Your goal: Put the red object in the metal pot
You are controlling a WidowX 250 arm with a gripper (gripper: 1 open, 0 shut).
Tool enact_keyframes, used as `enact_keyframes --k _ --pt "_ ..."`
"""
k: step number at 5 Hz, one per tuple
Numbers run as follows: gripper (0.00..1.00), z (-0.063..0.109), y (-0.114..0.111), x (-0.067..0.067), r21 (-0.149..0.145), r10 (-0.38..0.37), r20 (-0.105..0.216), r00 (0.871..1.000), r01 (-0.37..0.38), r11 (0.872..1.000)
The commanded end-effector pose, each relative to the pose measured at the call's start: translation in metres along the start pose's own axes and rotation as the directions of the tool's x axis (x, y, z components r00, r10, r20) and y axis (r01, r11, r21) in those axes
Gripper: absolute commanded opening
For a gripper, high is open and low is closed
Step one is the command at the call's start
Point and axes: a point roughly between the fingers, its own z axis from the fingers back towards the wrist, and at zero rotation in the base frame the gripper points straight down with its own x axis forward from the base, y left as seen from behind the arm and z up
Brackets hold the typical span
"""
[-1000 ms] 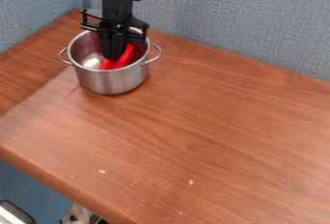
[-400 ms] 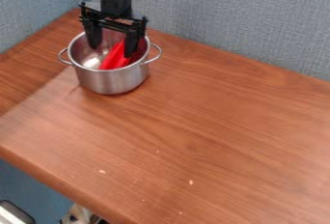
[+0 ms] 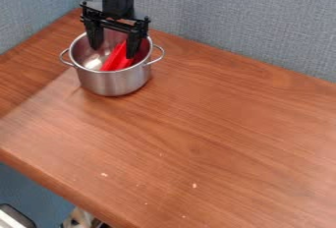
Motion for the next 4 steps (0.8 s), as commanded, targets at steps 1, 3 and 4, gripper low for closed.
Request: enact_keyframes --k 1,3,4 --pt "1.00 0.0214 0.0038 0.0061 0.014 0.003 0.071 0.997 -0.004 1.000" --pt "1.00 0.0156 0.0049 0.0075 0.018 0.005 0.064 0.998 -0.006 1.000" --pt "1.00 0.0131 0.0055 0.0080 0.021 0.005 0.062 0.998 -0.006 1.000"
